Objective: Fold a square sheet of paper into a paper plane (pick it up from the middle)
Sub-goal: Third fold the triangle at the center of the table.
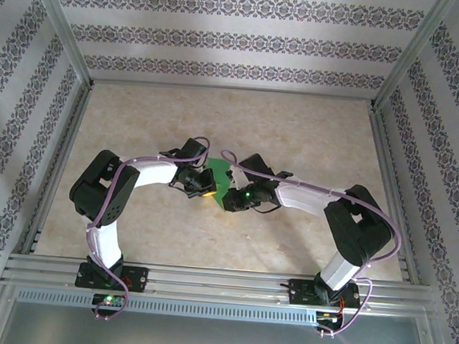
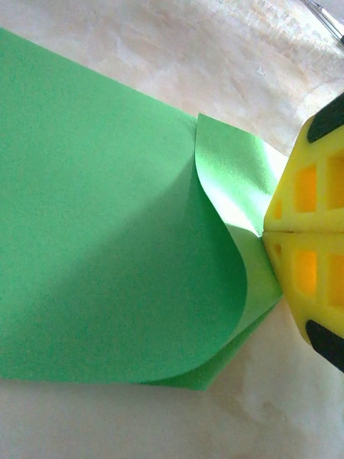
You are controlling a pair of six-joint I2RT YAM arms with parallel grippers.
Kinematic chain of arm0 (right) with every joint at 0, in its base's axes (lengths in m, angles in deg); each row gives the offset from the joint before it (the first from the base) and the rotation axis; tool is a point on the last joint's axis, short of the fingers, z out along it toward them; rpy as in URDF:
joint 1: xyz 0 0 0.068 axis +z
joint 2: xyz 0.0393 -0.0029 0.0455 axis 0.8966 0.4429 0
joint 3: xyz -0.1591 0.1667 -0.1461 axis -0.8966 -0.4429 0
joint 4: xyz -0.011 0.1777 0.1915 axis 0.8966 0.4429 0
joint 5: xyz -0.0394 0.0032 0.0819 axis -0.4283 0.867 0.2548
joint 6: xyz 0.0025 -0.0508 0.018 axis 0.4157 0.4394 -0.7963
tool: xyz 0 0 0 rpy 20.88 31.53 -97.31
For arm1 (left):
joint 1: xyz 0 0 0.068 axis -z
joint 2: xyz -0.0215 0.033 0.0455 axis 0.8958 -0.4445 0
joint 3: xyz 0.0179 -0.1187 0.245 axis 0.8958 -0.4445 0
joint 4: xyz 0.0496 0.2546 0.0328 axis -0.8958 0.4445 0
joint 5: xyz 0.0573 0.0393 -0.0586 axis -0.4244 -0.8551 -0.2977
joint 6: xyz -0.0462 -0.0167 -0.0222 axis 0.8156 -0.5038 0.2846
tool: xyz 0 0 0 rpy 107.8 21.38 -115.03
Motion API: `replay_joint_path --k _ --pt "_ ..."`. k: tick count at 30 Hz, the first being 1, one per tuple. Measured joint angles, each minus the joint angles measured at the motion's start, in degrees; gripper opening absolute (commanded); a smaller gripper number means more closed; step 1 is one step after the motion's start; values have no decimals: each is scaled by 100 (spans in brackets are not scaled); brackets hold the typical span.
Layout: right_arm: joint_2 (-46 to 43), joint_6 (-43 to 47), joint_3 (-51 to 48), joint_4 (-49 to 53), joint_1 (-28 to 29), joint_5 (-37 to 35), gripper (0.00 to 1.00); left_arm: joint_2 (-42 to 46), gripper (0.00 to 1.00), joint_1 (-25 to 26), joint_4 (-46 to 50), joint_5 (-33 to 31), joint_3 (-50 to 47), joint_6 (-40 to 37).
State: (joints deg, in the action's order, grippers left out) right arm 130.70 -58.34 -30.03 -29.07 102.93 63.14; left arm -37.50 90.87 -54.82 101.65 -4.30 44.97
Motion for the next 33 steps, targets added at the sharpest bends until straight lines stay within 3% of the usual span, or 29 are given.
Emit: replay_joint_path --k 8,19,33 --pt "730 -85 348 -76 0 -90 10 0 6 0 0 17 0 0" --pt "903 114 494 243 -7 -323 10 -107 11 -33 511 -122 332 -476" --pt "951 284 555 212 -11 -483 10 -374 12 -815 988 236 673 -1327"
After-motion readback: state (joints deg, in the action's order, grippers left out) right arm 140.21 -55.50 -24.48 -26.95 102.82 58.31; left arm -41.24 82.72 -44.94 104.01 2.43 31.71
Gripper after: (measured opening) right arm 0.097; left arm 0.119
